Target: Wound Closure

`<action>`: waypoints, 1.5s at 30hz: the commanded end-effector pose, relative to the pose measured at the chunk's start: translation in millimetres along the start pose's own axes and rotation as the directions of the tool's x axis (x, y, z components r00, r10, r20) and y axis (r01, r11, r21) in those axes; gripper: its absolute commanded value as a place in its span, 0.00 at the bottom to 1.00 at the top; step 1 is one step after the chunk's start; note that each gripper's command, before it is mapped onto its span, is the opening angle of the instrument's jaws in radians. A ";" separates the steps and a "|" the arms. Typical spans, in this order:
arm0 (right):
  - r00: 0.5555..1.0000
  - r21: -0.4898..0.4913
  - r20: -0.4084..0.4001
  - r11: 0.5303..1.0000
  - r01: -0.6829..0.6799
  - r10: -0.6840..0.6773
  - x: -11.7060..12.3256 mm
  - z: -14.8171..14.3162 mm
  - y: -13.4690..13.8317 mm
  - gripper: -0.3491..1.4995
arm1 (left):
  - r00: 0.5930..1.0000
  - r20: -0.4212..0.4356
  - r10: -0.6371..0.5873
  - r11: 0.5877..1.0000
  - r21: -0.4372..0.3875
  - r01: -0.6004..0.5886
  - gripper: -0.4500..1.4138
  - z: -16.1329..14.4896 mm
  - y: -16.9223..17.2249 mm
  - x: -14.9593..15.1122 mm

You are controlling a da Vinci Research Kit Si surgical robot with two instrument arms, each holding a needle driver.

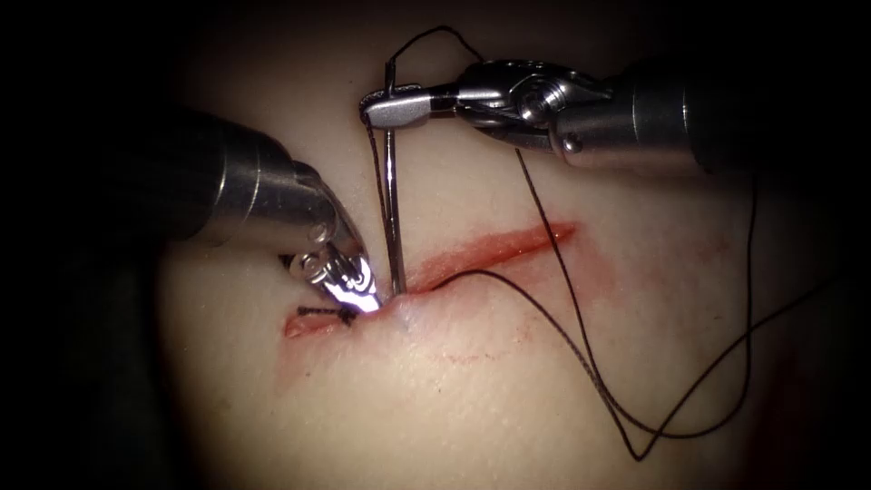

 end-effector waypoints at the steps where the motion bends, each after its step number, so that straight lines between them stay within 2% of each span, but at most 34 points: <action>1: 1.000 -0.002 0.002 1.000 0.015 -0.015 0.4 0.7 0.2 0.00 | 1.000 0.002 0.000 1.000 -0.006 0.000 0.00 0.5 -0.5 0.5; 4: 0.997 -0.005 0.007 0.997 0.078 -0.078 0.6 0.6 0.1 0.00 | 1.000 0.008 -0.001 1.000 -0.017 0.001 0.00 0.7 -0.1 0.5; 12: 0.992 -0.008 0.018 0.993 0.121 -0.121 1.0 0.5 -0.1 0.00 | 1.000 0.012 -0.003 0.999 -0.036 0.004 0.00 0.8 0.5 0.7; 25: 0.991 -0.007 0.014 0.991 0.132 -0.132 1.9 0.5 0.0 0.00 | 1.000 0.020 -0.004 0.999 -0.037 0.005 0.00 0.9 0.6 0.7; 30: 1.000 -0.007 0.018 1.000 0.021 -0.021 1.7 0.7 -0.3 0.00 | 1.000 0.022 -0.004 0.999 -0.036 0.004 0.00 0.9 0.6 0.7; 37: 1.000 0.001 0.005 1.000 -0.009 0.009 2.2 0.7 -0.7 0.00 | 1.000 0.024 -0.003 0.999 -0.036 0.004 0.00 0.9 0.6 0.7; 45: 0.993 0.011 0.002 0.993 -0.120 0.120 1.9 0.9 -1.2 0.00 | 1.000 0.025 -0.003 0.999 -0.036 0.004 0.00 0.9 0.6 0.7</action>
